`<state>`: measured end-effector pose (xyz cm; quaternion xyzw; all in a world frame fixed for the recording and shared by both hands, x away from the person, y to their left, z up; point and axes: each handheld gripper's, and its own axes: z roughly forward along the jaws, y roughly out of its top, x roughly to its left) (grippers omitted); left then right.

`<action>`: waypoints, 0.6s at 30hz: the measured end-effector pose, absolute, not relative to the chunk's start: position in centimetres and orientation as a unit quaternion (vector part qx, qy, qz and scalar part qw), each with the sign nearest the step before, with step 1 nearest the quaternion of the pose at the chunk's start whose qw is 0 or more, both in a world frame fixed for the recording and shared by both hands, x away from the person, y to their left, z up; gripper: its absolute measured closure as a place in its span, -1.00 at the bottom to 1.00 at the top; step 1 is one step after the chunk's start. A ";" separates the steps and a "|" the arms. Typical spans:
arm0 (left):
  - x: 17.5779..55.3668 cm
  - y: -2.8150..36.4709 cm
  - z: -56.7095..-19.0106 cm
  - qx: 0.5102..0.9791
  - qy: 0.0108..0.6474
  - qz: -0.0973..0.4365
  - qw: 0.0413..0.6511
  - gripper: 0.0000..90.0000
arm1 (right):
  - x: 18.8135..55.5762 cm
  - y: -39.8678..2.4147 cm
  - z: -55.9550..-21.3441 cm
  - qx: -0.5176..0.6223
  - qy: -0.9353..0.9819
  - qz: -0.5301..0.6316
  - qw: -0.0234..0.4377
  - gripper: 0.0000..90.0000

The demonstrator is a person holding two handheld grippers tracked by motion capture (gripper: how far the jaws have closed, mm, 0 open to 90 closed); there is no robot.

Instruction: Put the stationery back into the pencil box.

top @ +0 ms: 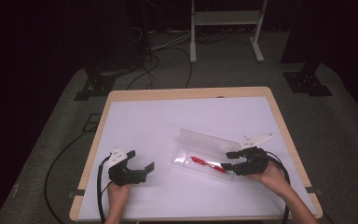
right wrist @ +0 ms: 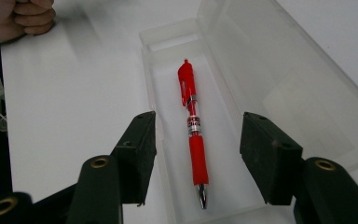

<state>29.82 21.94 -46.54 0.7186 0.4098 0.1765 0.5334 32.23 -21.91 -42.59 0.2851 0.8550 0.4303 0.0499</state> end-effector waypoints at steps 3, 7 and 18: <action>29.8 21.9 -46.5 0.719 0.410 0.176 0.533 -1.00 | 32.1 -22.2 -42.5 0.286 0.856 0.428 0.054 -0.02; 29.8 21.9 -46.5 0.719 0.410 0.177 0.534 -1.00 | 31.8 -22.7 -42.4 0.290 0.851 0.433 0.058 -0.05; 29.8 21.9 -46.5 0.719 0.410 0.177 0.533 -1.00 | 30.7 -24.2 -42.4 0.301 0.844 0.439 0.065 -0.08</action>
